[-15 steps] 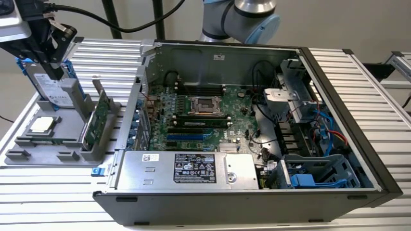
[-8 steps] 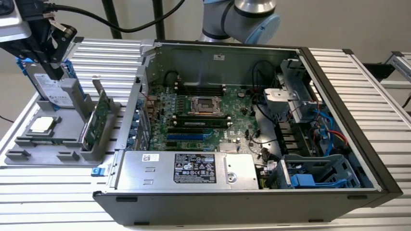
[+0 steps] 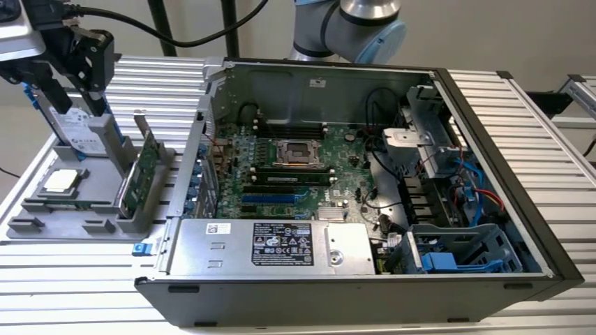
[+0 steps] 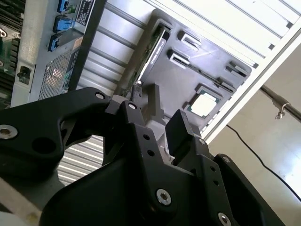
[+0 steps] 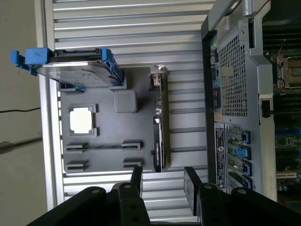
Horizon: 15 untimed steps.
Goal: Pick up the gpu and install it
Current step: 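Pick up the gpu and move the gpu toward the slot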
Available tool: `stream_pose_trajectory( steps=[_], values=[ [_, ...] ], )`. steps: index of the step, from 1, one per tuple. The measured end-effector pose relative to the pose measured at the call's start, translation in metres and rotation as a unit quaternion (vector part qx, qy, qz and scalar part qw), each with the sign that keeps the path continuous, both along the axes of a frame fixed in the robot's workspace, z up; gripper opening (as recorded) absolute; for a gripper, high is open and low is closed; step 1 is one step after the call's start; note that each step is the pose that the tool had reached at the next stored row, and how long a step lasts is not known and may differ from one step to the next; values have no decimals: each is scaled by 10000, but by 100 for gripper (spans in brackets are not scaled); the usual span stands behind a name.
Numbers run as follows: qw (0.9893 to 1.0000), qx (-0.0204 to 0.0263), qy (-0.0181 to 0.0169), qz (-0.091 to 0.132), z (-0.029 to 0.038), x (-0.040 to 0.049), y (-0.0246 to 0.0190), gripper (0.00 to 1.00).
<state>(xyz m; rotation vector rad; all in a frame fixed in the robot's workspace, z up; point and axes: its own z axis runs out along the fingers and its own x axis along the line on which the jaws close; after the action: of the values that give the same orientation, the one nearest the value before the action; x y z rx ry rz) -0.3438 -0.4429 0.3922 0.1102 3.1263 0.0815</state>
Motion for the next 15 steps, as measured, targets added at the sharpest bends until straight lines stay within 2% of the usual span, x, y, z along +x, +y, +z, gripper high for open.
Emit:
stream_pose_trajectory(
  steps=[4, 15],
  values=[
    [10000, 1, 0, 0, -5, 0, 2, 100],
    [10000, 0, 0, -1, -97, 2, 2, 100]
  ],
)
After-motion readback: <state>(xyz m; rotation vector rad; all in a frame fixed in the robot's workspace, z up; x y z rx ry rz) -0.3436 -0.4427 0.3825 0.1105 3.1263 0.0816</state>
